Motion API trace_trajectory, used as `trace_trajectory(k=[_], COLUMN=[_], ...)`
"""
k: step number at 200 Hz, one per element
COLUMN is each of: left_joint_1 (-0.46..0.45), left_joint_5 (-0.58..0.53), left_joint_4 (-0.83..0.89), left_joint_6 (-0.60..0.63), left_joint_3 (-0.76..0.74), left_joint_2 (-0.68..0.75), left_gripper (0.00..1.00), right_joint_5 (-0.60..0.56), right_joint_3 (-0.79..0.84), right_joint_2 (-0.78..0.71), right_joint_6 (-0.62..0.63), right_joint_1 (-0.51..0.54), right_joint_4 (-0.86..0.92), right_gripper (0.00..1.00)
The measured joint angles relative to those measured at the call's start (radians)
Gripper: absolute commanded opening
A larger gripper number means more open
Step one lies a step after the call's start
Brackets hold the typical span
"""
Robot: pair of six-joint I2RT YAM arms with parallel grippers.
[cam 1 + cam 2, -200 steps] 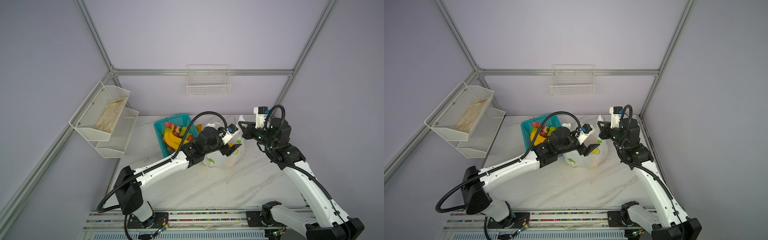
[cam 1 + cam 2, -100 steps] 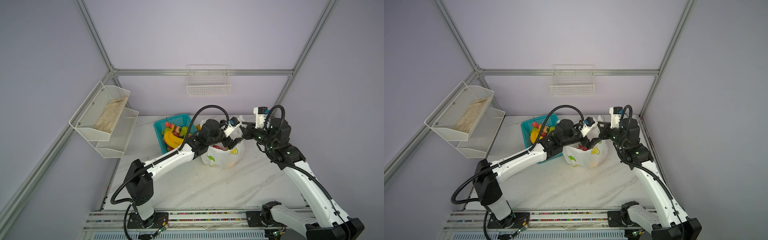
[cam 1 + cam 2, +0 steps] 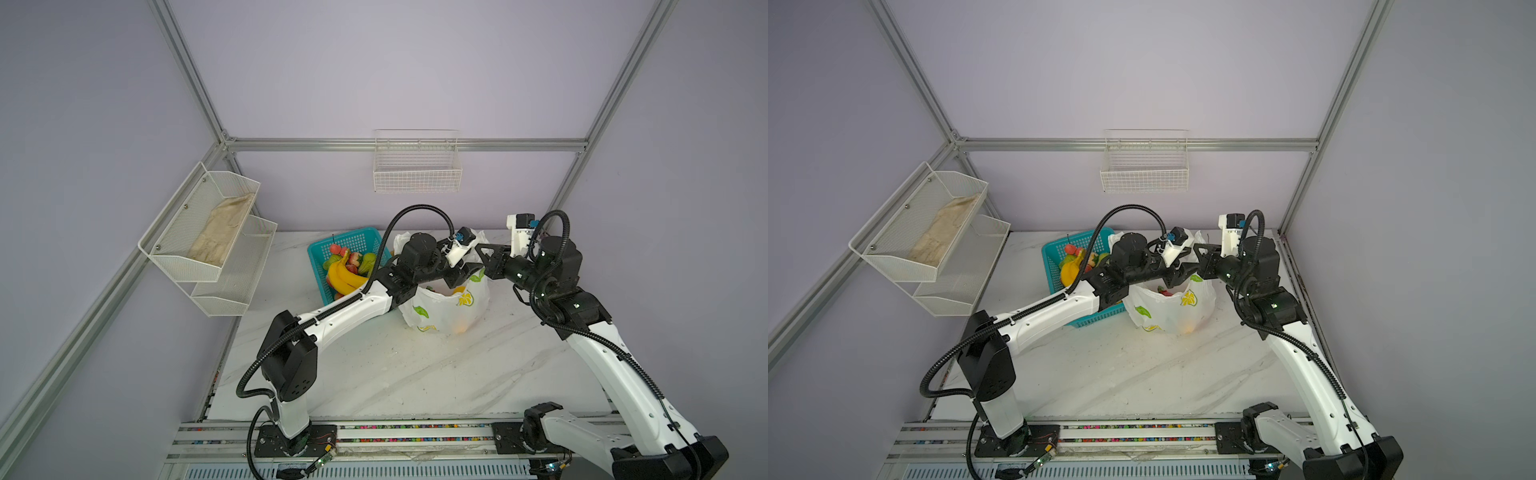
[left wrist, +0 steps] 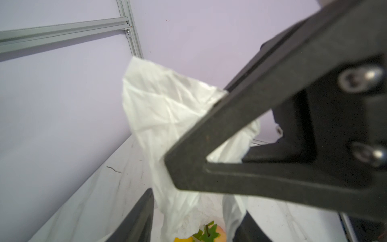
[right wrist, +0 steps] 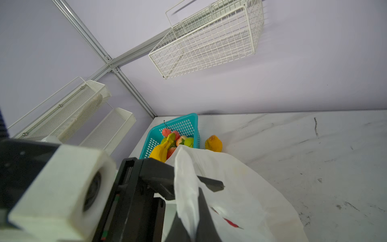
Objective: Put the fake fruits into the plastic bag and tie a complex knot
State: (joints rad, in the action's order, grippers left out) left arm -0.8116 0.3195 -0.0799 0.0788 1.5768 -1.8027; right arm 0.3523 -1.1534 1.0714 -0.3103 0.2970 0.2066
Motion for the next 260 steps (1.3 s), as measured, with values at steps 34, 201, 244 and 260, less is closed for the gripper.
trace_trajectory(k=[34,201,244,260], left_joint_1=[0.006,0.032,0.032,0.032], left_joint_5=[0.029,0.035,0.024,0.022], left_joint_4=[-0.034,-0.135,-0.169,-0.176], left_joint_6=[-0.034,-0.156,-0.266,-0.307], left_joint_3=[0.000,-0.074,-0.119,-0.122], left_joint_2=[-0.005,-0.005,0.014,0.030], left_gripper=[0.28,0.00,0.00,0.00], right_joint_5=[0.000,-0.178,-0.183,-0.171], right_joint_3=[0.000,0.039,0.221,0.317], right_joint_2=[0.001,-0.120,-0.233,-0.266], right_joint_6=[0.000,0.052,0.094,0.095], right_joint_1=[0.000,0.000,-0.001,-0.001], right_joint_4=[0.000,0.045,-0.039,-0.119], right_gripper=[0.18,0.72,0.75,0.75])
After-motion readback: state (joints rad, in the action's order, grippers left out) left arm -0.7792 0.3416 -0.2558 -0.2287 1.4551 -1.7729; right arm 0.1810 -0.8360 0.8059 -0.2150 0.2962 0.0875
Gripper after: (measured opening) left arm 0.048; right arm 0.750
